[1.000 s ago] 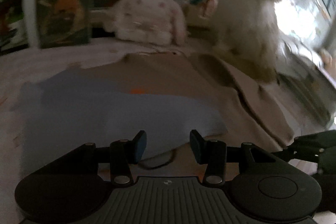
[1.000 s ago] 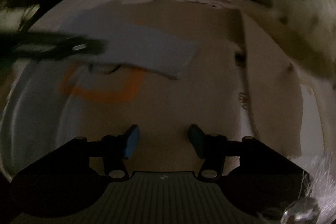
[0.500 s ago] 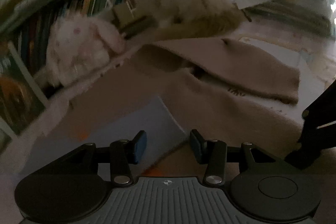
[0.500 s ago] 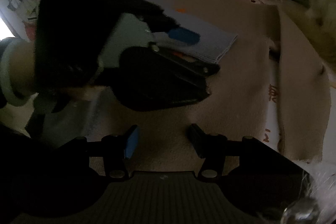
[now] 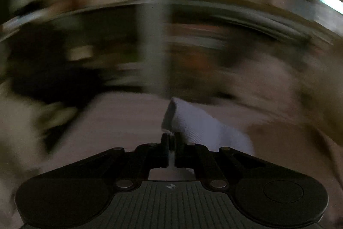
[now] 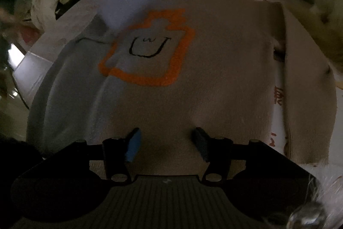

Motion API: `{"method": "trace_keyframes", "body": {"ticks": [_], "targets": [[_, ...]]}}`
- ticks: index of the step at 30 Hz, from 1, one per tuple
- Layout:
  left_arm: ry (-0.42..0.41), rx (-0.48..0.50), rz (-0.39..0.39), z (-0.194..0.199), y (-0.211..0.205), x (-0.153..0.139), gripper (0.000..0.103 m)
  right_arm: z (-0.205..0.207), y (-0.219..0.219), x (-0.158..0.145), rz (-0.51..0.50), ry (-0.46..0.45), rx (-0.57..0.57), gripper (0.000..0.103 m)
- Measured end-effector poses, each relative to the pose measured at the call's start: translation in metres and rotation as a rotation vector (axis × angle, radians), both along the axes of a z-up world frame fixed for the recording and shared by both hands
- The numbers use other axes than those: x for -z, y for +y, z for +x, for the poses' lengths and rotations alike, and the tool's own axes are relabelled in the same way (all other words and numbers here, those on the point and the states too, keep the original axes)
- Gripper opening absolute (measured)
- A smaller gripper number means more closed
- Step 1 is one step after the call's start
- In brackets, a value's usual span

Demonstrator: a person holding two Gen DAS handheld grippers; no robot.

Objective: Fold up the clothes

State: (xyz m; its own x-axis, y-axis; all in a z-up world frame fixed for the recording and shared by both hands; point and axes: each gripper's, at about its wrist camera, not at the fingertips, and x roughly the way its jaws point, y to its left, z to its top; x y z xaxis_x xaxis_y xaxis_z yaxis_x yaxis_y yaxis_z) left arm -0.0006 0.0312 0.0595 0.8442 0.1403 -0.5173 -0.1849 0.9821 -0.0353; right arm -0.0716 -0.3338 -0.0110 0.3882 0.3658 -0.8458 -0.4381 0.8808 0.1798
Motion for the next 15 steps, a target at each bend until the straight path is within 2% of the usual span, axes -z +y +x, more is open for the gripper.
{"method": "trace_keyframes", "body": {"ticks": [2, 6, 11, 13, 15], "targets": [[-0.004, -0.135, -0.013, -0.005, 0.054, -0.005, 0.005, -0.002, 0.005, 0.000, -0.017, -0.007, 0.010, 0.059], [0.016, -0.258, 0.041, -0.005, 0.114, 0.003, 0.005, 0.005, 0.015, 0.004, -0.056, -0.018, 0.032, 0.061], [0.042, -0.347, 0.076, -0.002, 0.153, 0.020, 0.005, 0.005, 0.025, 0.005, -0.107, -0.023, 0.067, 0.061], [0.059, -0.384, 0.087, -0.006, 0.168, 0.023, 0.011, 0.006, 0.025, 0.005, -0.110, -0.021, 0.110, 0.059], [0.091, -0.433, 0.131, -0.005, 0.174, 0.024, 0.011, 0.005, 0.023, 0.003, -0.116, -0.024, 0.166, 0.058]]}}
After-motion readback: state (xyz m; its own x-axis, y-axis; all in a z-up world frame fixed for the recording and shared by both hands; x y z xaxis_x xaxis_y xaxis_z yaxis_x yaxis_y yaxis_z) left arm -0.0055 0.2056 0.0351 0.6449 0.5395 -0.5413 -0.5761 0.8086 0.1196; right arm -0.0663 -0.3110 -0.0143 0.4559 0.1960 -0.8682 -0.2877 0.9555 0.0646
